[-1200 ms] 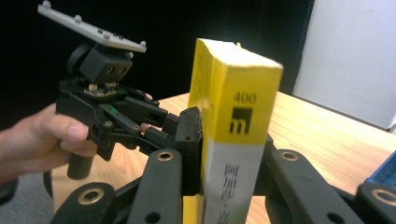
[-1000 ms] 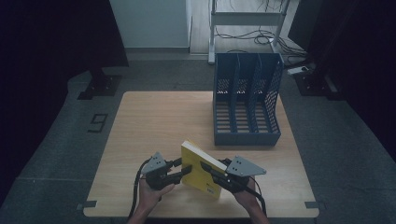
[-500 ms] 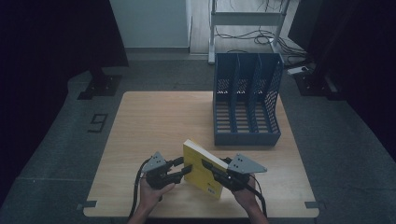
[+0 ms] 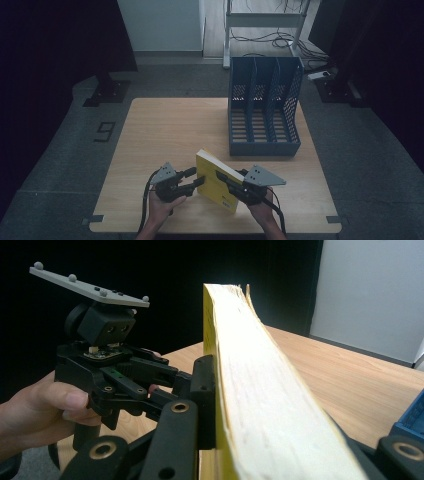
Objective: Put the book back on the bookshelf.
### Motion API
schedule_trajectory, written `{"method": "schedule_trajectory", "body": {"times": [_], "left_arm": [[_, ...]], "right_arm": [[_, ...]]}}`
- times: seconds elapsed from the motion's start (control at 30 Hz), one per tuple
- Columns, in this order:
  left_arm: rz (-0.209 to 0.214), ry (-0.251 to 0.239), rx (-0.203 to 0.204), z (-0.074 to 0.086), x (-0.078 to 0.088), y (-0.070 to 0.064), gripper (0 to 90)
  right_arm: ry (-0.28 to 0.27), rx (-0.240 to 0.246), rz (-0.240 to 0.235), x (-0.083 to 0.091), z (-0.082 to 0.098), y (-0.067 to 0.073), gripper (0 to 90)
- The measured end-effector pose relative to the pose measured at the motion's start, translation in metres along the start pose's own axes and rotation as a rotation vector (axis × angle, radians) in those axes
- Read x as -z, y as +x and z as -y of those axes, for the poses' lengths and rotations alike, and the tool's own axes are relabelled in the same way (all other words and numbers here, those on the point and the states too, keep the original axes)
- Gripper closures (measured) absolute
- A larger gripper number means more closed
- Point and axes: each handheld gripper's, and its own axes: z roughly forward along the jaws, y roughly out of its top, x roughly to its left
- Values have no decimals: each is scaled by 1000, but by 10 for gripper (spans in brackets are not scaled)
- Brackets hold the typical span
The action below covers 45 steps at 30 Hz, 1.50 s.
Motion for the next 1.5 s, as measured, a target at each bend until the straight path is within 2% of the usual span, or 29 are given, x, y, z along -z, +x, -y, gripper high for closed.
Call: {"method": "schedule_trajectory", "body": {"times": [0.27,0.83,1.5], "left_arm": [[-4,-7,19,0,2,3,474],[-12,1,42,1,2,7,470],[-19,6,52,2,1,10,466]], "right_arm": [[-13,8,31,4,-2,0,746],[-46,6,67,15,-9,-3,746],[-73,-13,113,25,-13,-11,745]]}}
